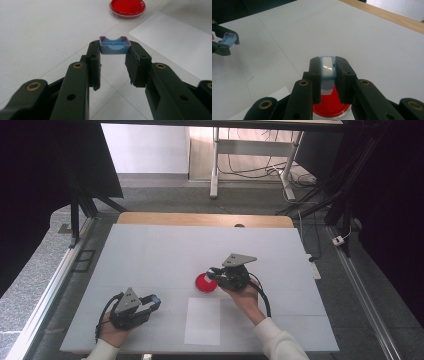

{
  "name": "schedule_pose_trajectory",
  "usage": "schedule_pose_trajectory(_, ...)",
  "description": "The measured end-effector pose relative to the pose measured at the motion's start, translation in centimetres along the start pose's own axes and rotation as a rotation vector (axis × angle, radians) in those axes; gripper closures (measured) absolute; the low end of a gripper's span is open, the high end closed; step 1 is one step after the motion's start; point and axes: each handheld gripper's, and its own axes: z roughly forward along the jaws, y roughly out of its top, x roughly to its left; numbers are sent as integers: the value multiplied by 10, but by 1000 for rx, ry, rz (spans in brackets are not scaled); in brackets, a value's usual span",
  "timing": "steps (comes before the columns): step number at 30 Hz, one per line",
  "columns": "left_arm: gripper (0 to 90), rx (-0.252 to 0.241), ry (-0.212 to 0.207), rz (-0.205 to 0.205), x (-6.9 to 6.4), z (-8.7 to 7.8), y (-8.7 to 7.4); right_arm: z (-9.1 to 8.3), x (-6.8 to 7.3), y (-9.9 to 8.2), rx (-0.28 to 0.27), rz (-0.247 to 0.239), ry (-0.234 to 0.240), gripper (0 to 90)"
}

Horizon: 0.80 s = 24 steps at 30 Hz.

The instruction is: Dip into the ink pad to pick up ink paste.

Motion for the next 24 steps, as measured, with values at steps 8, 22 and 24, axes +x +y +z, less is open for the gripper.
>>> schedule_pose_trajectory(8,654,5,-1,5,0,2,0,-10,4,-1,-8,-8,9,755)
schedule_pose_trajectory(22,654,6,-3,10,-1,3,1,-30,14,-3,-28,-5,37,755)
schedule_pose_trajectory(24,654,6,-4,9,-1,3,1,-31,16,-4,-30,-4,37,755)
